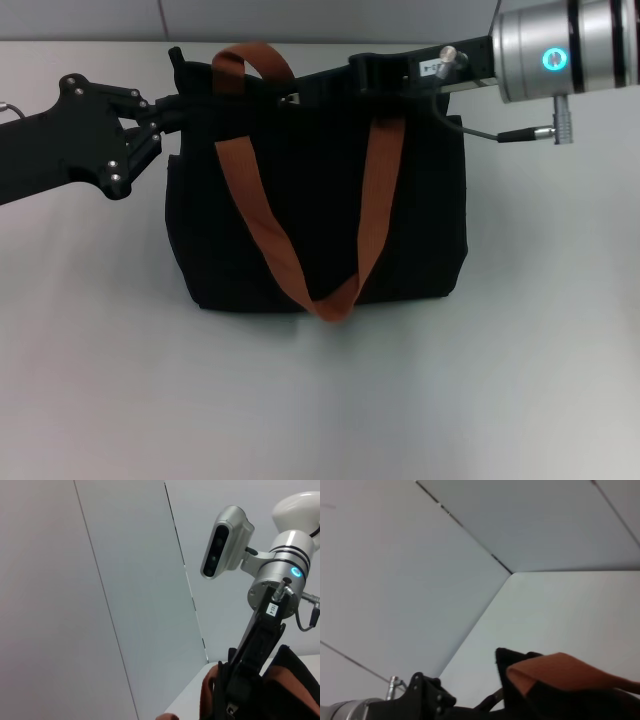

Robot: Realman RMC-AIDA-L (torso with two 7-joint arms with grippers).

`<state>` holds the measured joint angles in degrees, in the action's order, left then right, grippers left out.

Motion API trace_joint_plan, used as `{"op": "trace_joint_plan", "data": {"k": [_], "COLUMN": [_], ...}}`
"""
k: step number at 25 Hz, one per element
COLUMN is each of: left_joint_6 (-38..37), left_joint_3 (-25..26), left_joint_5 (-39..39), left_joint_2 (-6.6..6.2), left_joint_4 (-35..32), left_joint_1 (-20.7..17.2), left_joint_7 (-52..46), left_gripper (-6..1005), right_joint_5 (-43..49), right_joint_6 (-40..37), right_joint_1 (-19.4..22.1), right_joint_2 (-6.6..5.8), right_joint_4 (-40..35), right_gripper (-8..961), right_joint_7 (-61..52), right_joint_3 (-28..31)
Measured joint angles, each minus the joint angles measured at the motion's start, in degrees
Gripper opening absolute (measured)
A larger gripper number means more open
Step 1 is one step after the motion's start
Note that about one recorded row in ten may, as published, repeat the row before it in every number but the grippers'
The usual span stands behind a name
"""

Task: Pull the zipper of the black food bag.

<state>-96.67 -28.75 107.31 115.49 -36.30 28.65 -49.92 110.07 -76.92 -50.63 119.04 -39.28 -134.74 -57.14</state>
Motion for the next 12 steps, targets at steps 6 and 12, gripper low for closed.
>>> {"op": "trace_joint_plan", "data": {"k": [6, 12], "left_joint_6": [0.0, 0.0], "left_joint_3": [0.1, 0.1], "left_joint_5": [0.0, 0.0], "left_joint_2": [0.0, 0.0], "left_joint_4": [0.0, 0.0], "left_joint_1": [0.0, 0.0], "left_joint_7": [-0.1, -0.1], "left_gripper": [32, 32], "right_joint_5": [0.6, 0.7], "right_joint_6": [0.0, -0.3], "right_joint_1": [2.4, 5.2], "right_joint_2": [-0.09, -0.12], "right_joint_4": [-2.5, -5.2], "right_gripper": [8, 9], "right_joint_7": [-1.0, -1.4], "right_joint_3": [0.3, 0.3]}}
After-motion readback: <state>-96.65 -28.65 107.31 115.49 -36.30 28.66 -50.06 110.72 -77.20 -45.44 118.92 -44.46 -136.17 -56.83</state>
